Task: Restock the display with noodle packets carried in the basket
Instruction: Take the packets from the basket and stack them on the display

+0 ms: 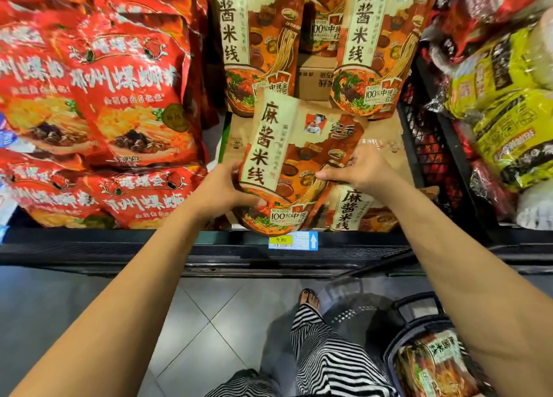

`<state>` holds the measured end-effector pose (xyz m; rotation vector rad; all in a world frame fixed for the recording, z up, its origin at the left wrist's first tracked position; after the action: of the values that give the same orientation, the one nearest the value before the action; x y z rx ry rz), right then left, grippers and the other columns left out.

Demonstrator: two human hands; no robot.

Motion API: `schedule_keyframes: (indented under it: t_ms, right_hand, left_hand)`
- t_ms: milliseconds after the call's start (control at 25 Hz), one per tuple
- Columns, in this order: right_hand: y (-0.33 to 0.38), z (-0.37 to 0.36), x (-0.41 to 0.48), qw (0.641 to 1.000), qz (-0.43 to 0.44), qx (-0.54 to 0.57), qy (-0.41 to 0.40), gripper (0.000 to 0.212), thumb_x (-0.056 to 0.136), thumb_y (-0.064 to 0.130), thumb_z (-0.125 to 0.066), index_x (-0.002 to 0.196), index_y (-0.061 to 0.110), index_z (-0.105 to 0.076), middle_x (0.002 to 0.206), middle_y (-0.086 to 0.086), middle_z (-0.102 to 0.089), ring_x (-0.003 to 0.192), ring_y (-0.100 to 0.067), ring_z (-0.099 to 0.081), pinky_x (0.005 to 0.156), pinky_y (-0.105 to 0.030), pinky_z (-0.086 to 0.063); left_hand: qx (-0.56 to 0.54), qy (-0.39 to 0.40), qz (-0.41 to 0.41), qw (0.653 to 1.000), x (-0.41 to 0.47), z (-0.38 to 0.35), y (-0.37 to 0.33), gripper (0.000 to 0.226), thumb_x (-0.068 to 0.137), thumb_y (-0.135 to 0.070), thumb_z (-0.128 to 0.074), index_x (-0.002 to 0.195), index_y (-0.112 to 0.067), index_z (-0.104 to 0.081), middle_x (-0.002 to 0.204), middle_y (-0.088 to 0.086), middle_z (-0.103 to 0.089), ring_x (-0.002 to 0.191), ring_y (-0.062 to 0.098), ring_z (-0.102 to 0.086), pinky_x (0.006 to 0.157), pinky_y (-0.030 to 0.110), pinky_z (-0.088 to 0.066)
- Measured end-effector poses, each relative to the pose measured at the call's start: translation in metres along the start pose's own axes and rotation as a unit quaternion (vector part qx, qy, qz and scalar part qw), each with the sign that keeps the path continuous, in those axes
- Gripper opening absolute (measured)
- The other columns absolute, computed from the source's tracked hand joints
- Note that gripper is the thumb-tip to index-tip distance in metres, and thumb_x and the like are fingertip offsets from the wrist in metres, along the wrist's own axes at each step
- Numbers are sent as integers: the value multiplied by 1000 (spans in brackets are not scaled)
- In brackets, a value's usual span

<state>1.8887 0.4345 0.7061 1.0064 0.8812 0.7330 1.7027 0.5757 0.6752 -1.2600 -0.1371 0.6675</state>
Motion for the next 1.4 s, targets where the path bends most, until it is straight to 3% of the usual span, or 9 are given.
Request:
schedule_keyframes:
  t_ms: [240, 400, 640, 800, 880, 1000, 1120, 1240, 1400]
  right_hand:
    - [15, 29, -10, 995, 70, 5, -69, 31, 75, -5, -77, 105, 0, -70, 99, 1, -74, 91, -2, -71, 78, -15, -54]
    - [4, 48, -26, 993, 49, 13, -103, 39, 68, -1, -83, 101, 15, -70, 93, 5, -76, 93, -9, -72, 83, -24, -57]
    - [17, 48, -29, 989, 54, -123, -57, 36, 72, 13, -86, 106, 11, -73, 99, 1, -76, 99, -16, -71, 93, -35, -55]
    - [29, 31, -24, 984, 37, -160, -62, 15, 76, 18, -83, 77, 22, -69, 64, 20, -66, 60, 6, -60, 64, -12, -47]
    - [42, 14, -21, 979, 53, -187, -63, 14, 78, 19, -81, 70, 17, -69, 58, 17, -64, 51, 5, -54, 57, -15, -44]
    - [57, 2, -20, 969, 67, -231, -53, 23, 79, 19, -80, 95, 3, -75, 89, -9, -75, 81, -20, -70, 80, -37, -57]
    - [52, 20, -34, 960, 81, -265, -51, 35, 78, 13, -81, 112, 9, -72, 105, -5, -72, 99, -18, -67, 96, -34, -52]
    - [36, 41, -55, 955, 45, -286, -56, 25, 77, 17, -82, 97, 18, -68, 92, 3, -68, 80, -4, -60, 76, -16, -46]
    - [33, 20, -40, 947, 34, -317, -27, 33, 77, 31, -82, 103, 18, -67, 90, 1, -68, 90, -24, -65, 83, -35, -53]
  left_hand:
    - [151, -110, -53, 981, -9, 2, -12, 41, 67, -16, -90, 104, -14, -74, 95, -4, -75, 88, 12, -70, 81, 33, -57]
    - [280, -122, -110, 946, -13, -9, -22, 34, 71, -23, -87, 102, -16, -75, 95, 4, -76, 86, 22, -69, 72, 31, -52]
    - [283, -131, -114, 943, -10, -14, -17, 36, 72, -25, -86, 106, -18, -75, 96, 4, -76, 88, 23, -69, 74, 35, -53]
    - [219, -152, -100, 959, -15, -4, 1, 41, 70, -20, -88, 108, -11, -74, 102, 7, -75, 87, 17, -67, 73, 29, -52]
    - [202, -167, -88, 961, -18, 1, 14, 39, 71, -18, -88, 105, -6, -74, 100, 9, -76, 81, 17, -67, 69, 29, -52]
    - [200, -178, -84, 960, -24, 2, 16, 34, 72, -19, -87, 100, -5, -74, 96, 11, -76, 79, 24, -71, 66, 31, -53]
    - [314, -175, -162, 919, -29, -11, -8, 30, 73, -22, -86, 93, -4, -73, 85, 18, -74, 75, 34, -69, 62, 33, -48]
    - [445, -113, -189, 868, -28, -33, -37, 25, 83, -26, -75, 99, -7, -69, 85, 19, -70, 80, 39, -66, 64, 37, -44]
    - [496, -76, -162, 850, -20, -21, -48, 31, 83, -25, -73, 113, -16, -69, 94, 17, -71, 91, 38, -64, 68, 35, -41]
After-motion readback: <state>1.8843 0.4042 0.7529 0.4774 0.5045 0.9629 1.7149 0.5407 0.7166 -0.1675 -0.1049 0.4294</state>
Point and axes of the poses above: each hand's wrist, its own x-axis towards the middle knuckle, its own z-axis out of the back of the hand, y = z × x, the point moved 7 cm from there along x, towards the middle knuckle
